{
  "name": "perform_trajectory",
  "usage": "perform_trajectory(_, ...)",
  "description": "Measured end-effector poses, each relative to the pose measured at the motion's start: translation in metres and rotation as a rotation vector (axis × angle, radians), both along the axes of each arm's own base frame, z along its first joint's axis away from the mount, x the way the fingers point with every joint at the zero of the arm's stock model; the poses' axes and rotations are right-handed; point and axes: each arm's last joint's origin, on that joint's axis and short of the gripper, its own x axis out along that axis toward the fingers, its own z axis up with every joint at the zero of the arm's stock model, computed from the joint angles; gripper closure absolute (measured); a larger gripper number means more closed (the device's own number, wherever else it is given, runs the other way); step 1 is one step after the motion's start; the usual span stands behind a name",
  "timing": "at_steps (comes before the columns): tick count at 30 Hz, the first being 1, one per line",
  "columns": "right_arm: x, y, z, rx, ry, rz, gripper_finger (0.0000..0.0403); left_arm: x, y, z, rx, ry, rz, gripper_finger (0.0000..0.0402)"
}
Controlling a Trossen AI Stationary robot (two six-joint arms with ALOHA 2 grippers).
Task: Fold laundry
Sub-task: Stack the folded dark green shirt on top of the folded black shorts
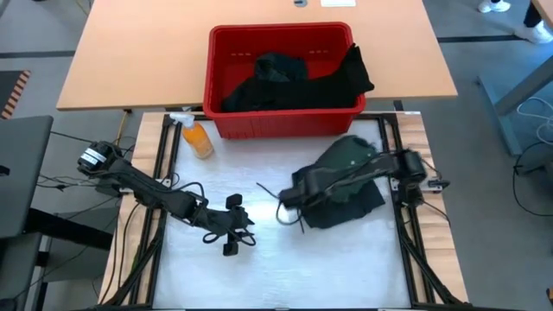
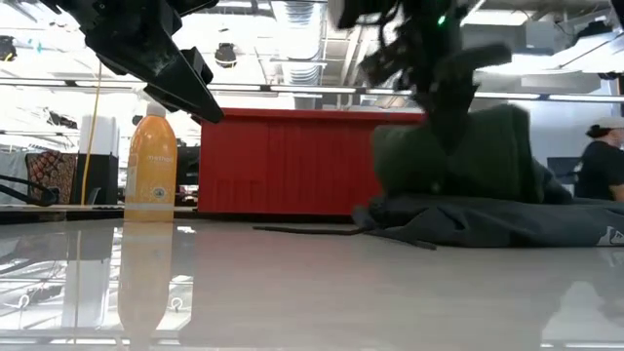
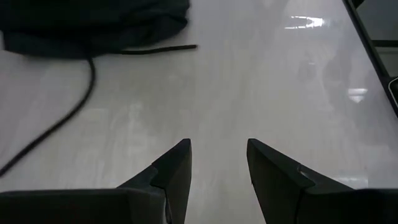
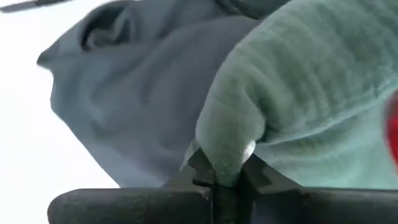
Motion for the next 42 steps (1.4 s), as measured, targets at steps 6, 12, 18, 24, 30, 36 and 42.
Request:
perform_trajectory(6,0.022,0.025,-0.042,0.076,0.109,0.065,0.0315,0.000,0.000,-0.001,0.000,-0.004,0.002,0.0258)
perform_trajectory(12,0.019,0.031,-0.011,0.088,0.077,0.085,0.0244,-0.003,0.004,-0.010,0.021,-0.021,0.006,0.0258)
perform_trajectory(18,-0.012,0.032,0.056,0.123,-0.155,-0.031,0.0187,0.008,0.015,-0.002,0.082,-0.150,-0.016,0.0258)
perform_trajectory(24,-0.064,0.052,0.077,0.100,-0.381,-0.200,0.0168,0.023,0.037,0.014,0.111,-0.331,0.036,0.0257)
perform_trajectory(30,-0.122,0.075,0.038,0.113,-0.609,-0.371,0.0168,0.038,0.087,0.021,-0.220,-0.408,0.093,0.0234)
perform_trajectory(36,-0.157,0.081,0.013,0.146,-0.854,-0.494,0.0168,0.072,0.107,0.014,-0.368,-0.428,0.045,0.0189)
perform_trajectory(42,-0.177,0.082,0.005,0.105,-0.971,-0.539,0.0168,0.128,0.114,0.004,-0.340,-0.296,0.091,0.0156)
